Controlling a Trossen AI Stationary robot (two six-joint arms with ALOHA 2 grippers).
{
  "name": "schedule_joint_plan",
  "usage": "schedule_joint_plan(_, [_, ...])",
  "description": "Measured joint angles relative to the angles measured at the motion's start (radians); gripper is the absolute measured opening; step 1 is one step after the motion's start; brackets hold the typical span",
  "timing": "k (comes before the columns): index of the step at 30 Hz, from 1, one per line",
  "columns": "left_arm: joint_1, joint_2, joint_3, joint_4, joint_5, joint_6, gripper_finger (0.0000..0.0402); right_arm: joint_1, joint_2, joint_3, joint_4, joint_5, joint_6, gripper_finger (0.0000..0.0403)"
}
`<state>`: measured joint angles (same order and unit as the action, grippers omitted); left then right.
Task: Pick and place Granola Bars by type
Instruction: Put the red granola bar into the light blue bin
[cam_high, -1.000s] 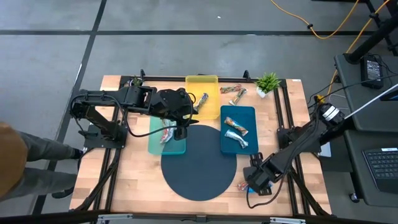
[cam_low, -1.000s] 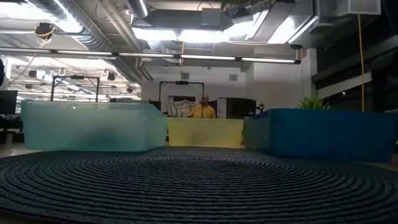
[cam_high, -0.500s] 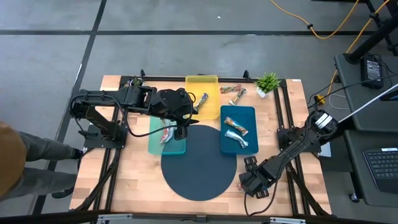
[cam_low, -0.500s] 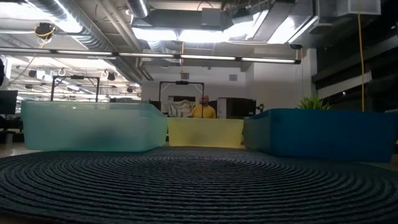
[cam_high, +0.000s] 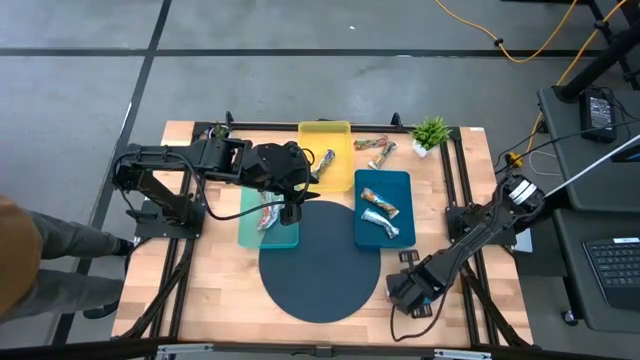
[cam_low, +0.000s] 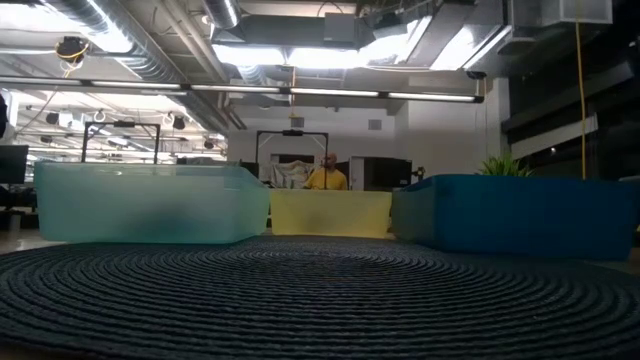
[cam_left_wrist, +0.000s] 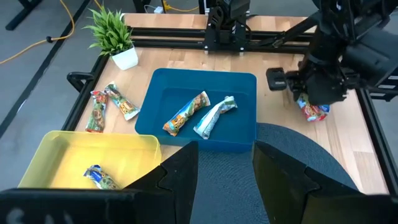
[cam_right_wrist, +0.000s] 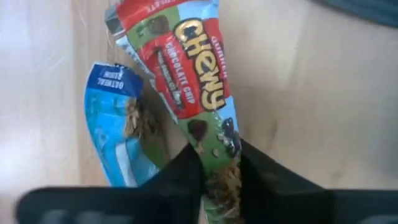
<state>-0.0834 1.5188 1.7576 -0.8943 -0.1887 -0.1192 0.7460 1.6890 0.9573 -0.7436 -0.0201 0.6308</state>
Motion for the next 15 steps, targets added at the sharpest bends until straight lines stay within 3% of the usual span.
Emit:
schedule_joint_plan(6, [0.000,0.000,0.000,0.000,0.000,0.002,0.0143,0.000,-0.166,0.002,-0.116,0.068,0.152,0.0024])
schedule_joint_plan(10, [0.000,0.000,0.000,0.000,0.000,0.002,0.0143,0.000,-0.312,0.041,-0.204,0.149,0.260,0.0027])
schedule_joint_plan(15, [0.000,0.000,0.000,0.000,-0.001,0.002,0.0143,0.000,-0.466,0.091,-0.254,0.339,0.364,0.0033])
